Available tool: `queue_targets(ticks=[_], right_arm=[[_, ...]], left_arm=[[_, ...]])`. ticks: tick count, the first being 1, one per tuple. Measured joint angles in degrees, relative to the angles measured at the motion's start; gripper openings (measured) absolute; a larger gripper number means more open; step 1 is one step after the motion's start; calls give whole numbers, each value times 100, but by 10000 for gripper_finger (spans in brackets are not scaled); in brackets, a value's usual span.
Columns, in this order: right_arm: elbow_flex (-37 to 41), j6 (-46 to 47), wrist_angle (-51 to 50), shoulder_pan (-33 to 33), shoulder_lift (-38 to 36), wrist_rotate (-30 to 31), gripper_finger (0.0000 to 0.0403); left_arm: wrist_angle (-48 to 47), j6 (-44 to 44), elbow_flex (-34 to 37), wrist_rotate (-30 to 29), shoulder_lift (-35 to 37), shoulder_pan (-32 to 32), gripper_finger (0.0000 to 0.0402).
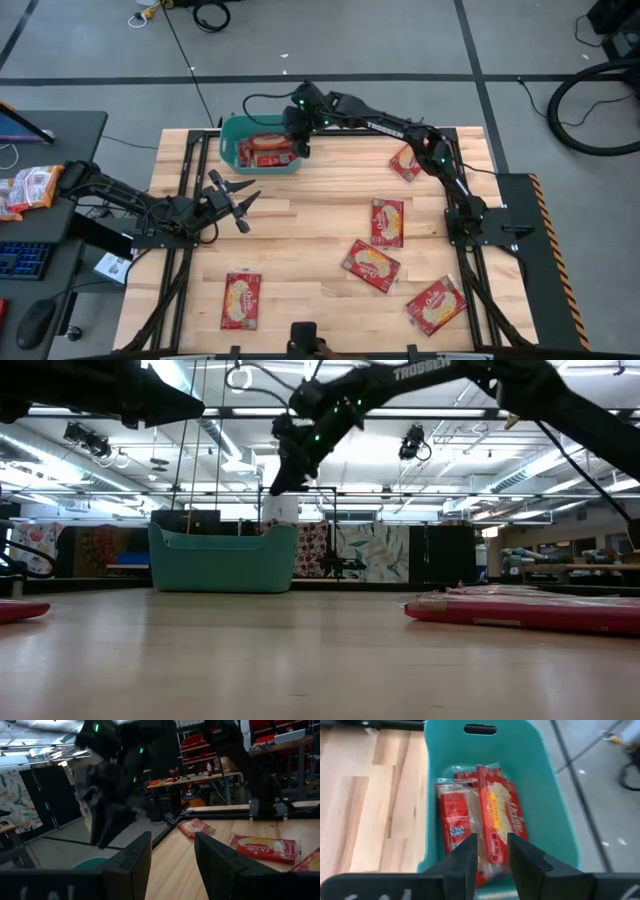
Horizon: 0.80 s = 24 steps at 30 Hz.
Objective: Sort popcorn bags into baskets
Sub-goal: Put the popcorn bag into the blue bin
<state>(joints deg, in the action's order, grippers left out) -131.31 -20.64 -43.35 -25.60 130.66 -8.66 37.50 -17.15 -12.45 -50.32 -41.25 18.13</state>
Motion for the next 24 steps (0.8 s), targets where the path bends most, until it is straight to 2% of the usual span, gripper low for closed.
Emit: queue_targets(ticks=[7, 12, 16, 20, 24], right_arm=[[0, 437, -1187, 251, -317, 901, 121], [2, 911, -1971, 319, -351, 1119, 120], [4, 1204, -2366, 466, -349, 1204, 119], [9, 1317, -2769, 756, -350, 1602, 119], [420, 1474, -2873, 941, -425, 2099, 119]], left_arm=[[33, -122, 0, -1, 0, -2, 155], [39, -149, 0, -1, 2, -2, 155], [39, -148, 0, 1, 1, 3, 155], [39, -146, 0, 1, 0, 9, 155], [37, -146, 0, 1, 0, 9, 155]])
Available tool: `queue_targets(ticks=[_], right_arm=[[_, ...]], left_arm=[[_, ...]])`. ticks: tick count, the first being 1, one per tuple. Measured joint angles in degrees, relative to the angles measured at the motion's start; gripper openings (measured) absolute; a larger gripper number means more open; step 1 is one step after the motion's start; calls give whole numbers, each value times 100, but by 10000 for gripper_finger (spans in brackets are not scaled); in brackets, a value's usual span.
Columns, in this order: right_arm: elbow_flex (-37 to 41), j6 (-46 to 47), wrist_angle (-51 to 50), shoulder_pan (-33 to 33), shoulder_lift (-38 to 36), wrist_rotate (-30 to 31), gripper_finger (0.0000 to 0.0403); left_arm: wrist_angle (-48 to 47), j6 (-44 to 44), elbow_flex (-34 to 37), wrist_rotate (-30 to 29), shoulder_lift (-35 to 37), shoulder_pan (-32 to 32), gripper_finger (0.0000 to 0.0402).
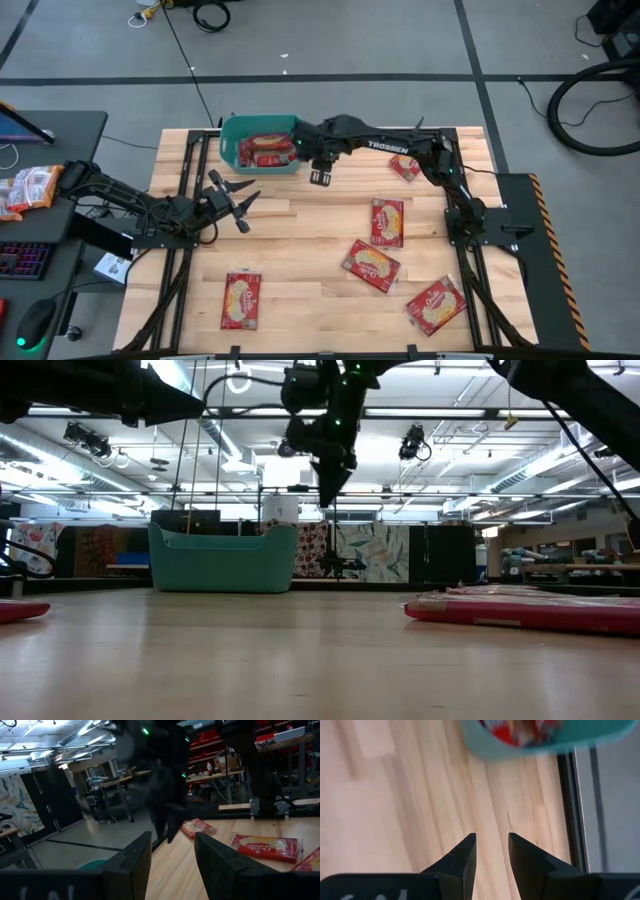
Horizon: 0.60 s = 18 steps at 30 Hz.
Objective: Sort popcorn bags into baskets
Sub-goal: Put the popcorn bag into the blue bin
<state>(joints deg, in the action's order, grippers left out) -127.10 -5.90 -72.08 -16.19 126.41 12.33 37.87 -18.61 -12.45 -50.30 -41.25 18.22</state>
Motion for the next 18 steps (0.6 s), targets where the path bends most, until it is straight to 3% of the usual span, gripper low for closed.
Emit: queue_targets(ticks=[5, 13, 18], right_arm=[[1246, 304, 537, 42, -459, 269, 119], [4085, 685, 2625, -95, -1831, 583, 119], [5233, 1164, 3076, -326, -2497, 795, 119]], left_arm=[[-11, 27, 0, 2, 1, 0, 155], [14, 40, 0, 2, 0, 0, 155], [172, -3, 0, 36, 2, -4, 155]])
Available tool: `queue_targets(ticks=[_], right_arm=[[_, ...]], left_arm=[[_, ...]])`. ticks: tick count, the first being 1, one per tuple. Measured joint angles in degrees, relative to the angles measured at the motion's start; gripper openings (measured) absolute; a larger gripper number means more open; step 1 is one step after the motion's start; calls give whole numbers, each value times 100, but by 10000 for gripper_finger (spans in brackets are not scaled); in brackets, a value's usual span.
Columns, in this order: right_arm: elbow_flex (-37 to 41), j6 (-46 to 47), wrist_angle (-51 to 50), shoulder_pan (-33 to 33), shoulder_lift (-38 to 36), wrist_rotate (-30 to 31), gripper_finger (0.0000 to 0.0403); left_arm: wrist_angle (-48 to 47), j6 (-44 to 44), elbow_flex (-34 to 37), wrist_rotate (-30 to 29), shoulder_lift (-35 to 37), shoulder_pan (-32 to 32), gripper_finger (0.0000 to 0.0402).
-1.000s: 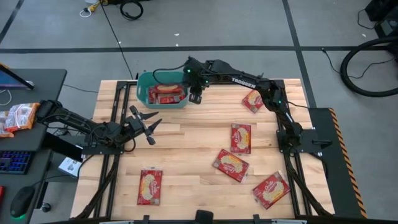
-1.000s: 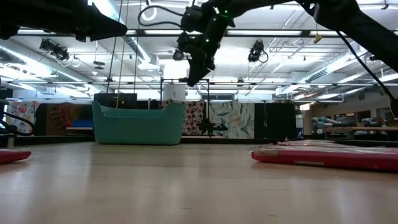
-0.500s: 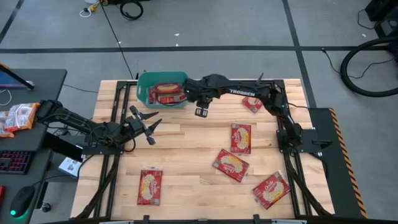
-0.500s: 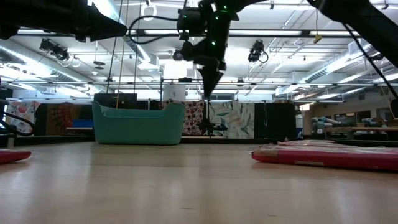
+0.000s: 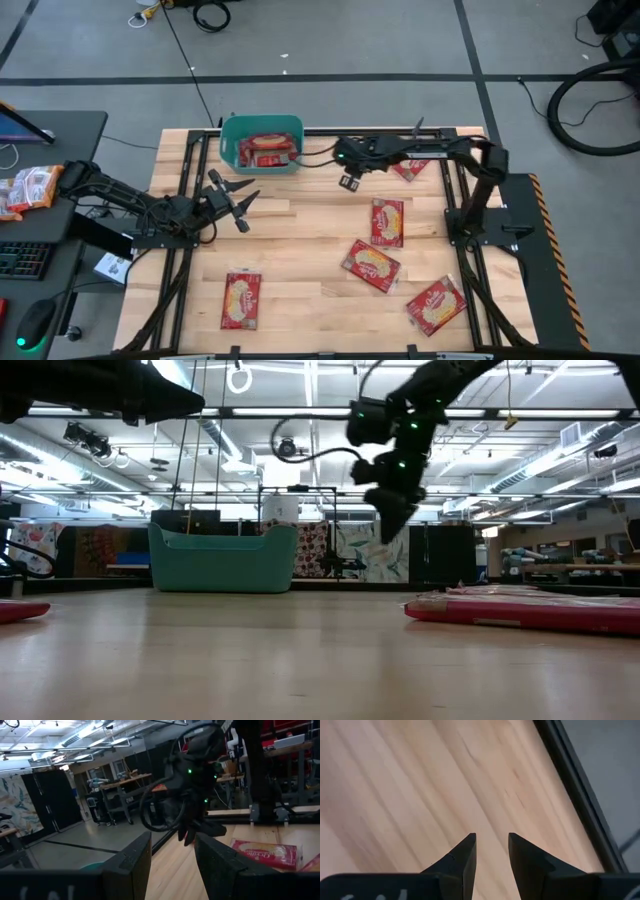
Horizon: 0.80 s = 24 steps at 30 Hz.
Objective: Sort popcorn bags into baskets
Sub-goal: Put the popcorn bag into the blue bin
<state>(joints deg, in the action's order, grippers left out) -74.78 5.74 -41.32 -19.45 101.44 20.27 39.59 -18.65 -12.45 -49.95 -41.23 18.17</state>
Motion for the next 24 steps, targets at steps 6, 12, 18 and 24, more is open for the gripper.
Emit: queue_targets(ticks=[6, 12, 18, 24], right_arm=[[908, 731, 37, -395, -437, -6, 119], [1352, 1091, 31, -827, -509, 2, 119], [1459, 1433, -168, -1141, -510, 237, 119], [1472, 1736, -586, -1263, -510, 514, 119]], left_arm=[[29, -4, 0, 12, 0, 0, 155], [24, -8, 0, 18, -1, 0, 155], [20, -10, 0, 25, -2, 0, 155], [16, -14, 0, 25, 0, 0, 155]])
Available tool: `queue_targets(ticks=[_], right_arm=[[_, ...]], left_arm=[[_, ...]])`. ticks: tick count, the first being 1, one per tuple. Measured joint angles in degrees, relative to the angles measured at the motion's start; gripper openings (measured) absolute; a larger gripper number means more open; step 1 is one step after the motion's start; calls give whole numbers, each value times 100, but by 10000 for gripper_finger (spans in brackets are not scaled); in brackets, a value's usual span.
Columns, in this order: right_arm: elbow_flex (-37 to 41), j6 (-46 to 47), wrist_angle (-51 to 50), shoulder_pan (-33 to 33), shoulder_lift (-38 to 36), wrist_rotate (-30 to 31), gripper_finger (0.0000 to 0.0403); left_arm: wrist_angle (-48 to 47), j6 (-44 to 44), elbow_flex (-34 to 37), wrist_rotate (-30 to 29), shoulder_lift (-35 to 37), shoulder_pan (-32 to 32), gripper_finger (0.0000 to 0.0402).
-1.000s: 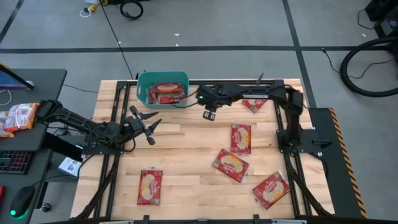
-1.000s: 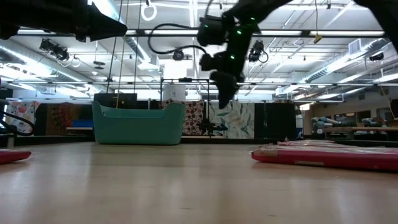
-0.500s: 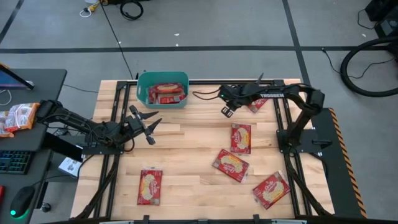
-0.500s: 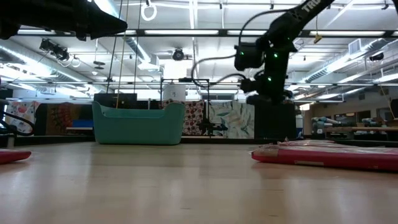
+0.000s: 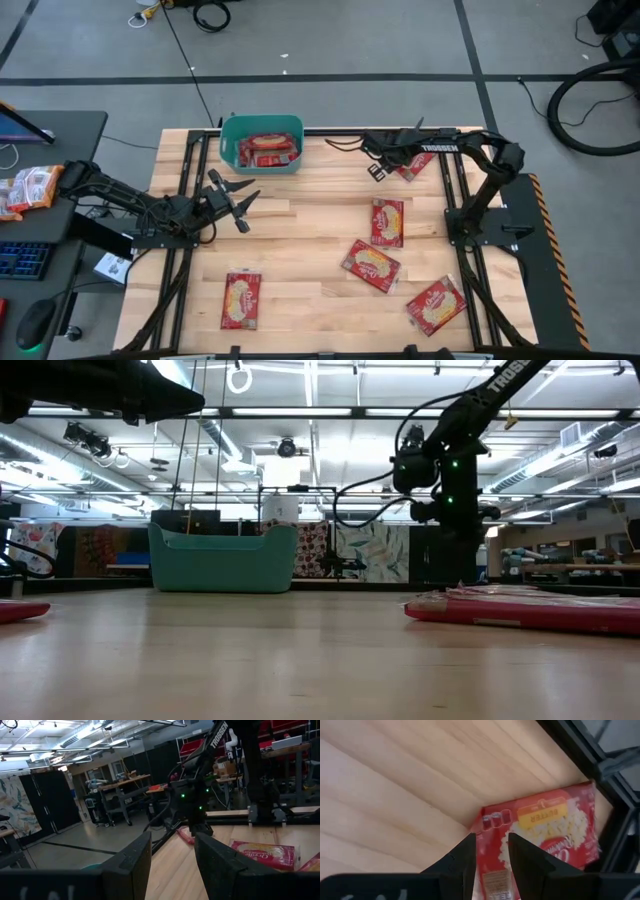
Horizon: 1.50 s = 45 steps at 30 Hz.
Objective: Sort popcorn bags into baskets
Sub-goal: Put the popcorn bag into the blue bin
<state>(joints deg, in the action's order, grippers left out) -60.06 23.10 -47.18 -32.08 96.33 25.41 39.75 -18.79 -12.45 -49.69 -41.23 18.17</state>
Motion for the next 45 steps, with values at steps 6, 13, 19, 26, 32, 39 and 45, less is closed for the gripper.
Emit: queue_targets(ticks=[6, 13, 19, 26, 32, 39, 45], right_arm=[[264, -11, 411, -46, 0, -253, 119], [652, -66, 1001, -137, 0, -441, 119], [772, -287, 1482, -252, 0, -446, 117], [966, -358, 1562, -395, 0, -446, 72], [1024, -704, 1692, -291, 0, -407, 8], [757, -929, 1768, 291, 0, -409, 6], [180, -1010, 1757, 947, 0, -411, 6]], left_arm=[[-2, 7, 0, 0, 0, 0, 155], [-2, 9, 0, 0, -2, 0, 155], [-2, 11, 0, 0, -2, 0, 155], [-2, 6, 0, 0, -1, 0, 155], [165, -291, 0, 0, -2, 0, 155], [507, -633, 0, 2, 0, -1, 155], [417, -554, 0, 1, -2, 0, 155]])
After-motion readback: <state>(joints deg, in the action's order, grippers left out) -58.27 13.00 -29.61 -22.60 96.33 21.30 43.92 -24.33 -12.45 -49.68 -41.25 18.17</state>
